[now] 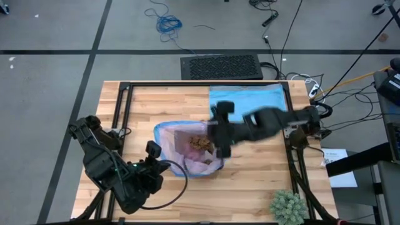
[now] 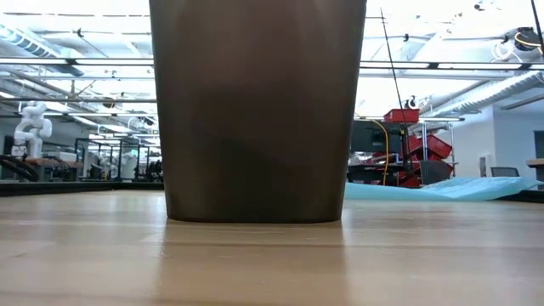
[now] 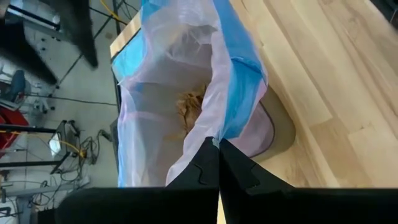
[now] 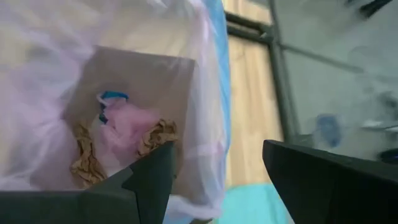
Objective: Place trash/remove bag and relplace
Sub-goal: Remove the trash bag from the trash bin
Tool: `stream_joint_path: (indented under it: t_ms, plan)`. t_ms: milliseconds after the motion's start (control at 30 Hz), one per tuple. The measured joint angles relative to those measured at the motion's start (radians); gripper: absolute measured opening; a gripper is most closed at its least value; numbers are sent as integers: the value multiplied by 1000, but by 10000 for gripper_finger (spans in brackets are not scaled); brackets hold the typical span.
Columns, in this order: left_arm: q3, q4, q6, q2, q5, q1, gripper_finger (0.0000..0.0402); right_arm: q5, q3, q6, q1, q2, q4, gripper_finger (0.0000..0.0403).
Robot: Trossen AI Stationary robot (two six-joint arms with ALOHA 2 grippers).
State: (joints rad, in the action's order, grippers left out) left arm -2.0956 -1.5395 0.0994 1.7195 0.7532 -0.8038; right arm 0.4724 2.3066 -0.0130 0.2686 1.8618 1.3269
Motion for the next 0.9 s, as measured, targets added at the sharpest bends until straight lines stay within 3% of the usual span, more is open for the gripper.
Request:
stream_joint_path:
  t_ms: [267, 900]
  plan:
    - [21, 11, 24, 0, 0, -20, 0, -344, 0, 87, -273, 0, -22, 225]
    - [24, 67, 49, 0, 24, -41, 0, -699, -288, 215, -483, 4, -181, 224]
